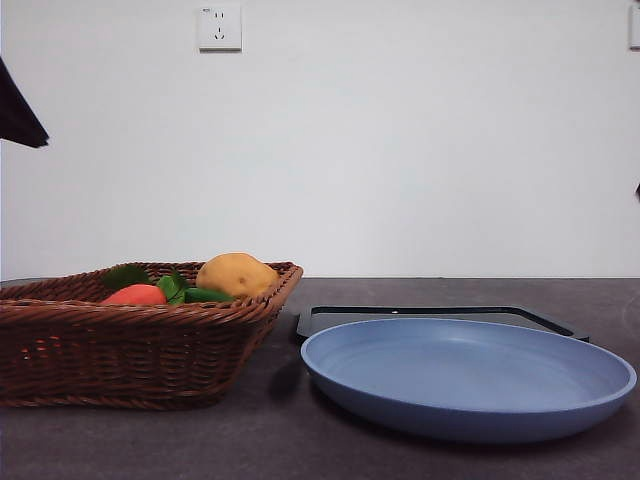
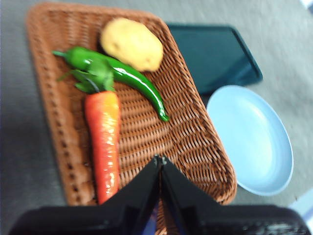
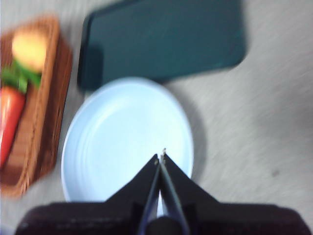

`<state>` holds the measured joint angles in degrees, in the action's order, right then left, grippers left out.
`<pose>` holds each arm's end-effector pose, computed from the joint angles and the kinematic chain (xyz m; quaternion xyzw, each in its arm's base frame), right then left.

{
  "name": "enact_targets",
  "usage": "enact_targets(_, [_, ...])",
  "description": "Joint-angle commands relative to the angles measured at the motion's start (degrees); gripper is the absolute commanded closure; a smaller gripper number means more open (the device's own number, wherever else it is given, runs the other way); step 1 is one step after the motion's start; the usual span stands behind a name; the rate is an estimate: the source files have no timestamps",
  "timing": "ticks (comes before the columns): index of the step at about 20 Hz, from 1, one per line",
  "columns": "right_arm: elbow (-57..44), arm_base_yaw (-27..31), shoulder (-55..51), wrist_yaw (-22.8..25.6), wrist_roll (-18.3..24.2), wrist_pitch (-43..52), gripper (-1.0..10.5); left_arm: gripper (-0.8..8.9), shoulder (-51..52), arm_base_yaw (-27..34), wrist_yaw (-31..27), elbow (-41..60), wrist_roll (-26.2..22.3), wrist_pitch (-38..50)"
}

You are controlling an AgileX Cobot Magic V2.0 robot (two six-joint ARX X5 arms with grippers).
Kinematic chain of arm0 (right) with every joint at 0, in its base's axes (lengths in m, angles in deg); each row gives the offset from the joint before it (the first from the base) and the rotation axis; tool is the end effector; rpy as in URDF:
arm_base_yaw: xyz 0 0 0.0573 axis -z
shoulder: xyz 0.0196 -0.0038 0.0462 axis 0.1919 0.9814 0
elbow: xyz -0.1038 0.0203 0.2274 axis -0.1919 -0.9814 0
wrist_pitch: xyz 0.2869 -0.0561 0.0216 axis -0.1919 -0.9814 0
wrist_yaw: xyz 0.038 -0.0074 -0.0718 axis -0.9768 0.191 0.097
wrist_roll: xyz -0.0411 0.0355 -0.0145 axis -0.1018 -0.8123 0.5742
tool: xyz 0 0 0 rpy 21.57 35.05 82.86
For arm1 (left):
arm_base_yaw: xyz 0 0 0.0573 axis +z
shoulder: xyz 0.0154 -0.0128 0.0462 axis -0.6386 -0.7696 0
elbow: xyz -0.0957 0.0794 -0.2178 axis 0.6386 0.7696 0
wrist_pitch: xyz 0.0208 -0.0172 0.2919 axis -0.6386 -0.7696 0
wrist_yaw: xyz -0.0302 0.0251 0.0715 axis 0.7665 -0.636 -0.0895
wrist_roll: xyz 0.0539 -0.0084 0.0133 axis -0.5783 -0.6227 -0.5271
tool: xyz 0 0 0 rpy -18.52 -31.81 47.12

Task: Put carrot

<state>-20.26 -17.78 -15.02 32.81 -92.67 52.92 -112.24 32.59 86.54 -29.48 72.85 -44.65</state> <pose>0.2149 0.0378 0.2176 0.1874 0.4319 0.1627 0.8671 0.2260 -0.0439 0.2457 -0.1246 0.3742 -0.2611 0.8811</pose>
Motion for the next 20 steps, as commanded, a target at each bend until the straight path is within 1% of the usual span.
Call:
enact_targets(1, [0.90,-0.07,2.89,-0.79,2.12,0.20,9.0,8.03,-0.83,-1.11,0.28,-0.74,-1.62,0.07])
enact_targets(2, [0.90,-0.09,4.39,-0.57,2.10,0.22,8.5,7.93,-0.83,-1.55,0.28,-0.74,-1.62,0.09])
enact_targets(3, [0.90,-0.11,5.57,-0.57,2.12,0.24,8.1,7.51,-0.83,-1.84,0.28,-0.74,-1.60,0.33])
enact_targets(5, [0.87,-0.11,8.20,-0.42,2.12,0.28,7.3,5.86,-0.83,-2.01,0.15,-0.74,-1.49,1.49])
enact_targets(6, [0.87,-0.11,9.70,-0.39,2.14,0.57,7.2,5.32,-0.83,-2.01,0.17,-0.74,-1.42,1.97])
enact_targets(9, [0.87,-0.66,14.88,-0.37,2.38,2.40,7.3,5.21,-0.83,-2.01,0.24,-0.74,-1.18,2.58])
enact_targets(14, [0.87,-3.54,25.29,-0.24,2.25,7.48,7.3,5.21,-0.83,-2.01,0.24,-0.74,-1.20,3.04])
enact_targets(17, [0.87,-4.24,30.01,-0.17,1.79,10.10,8.0,5.21,-0.83,-2.01,0.22,-0.74,-1.20,2.99])
enact_targets(20, [0.87,-4.24,31.32,0.00,1.42,10.84,8.9,5.21,-0.83,-2.01,0.26,-0.74,-1.22,3.02])
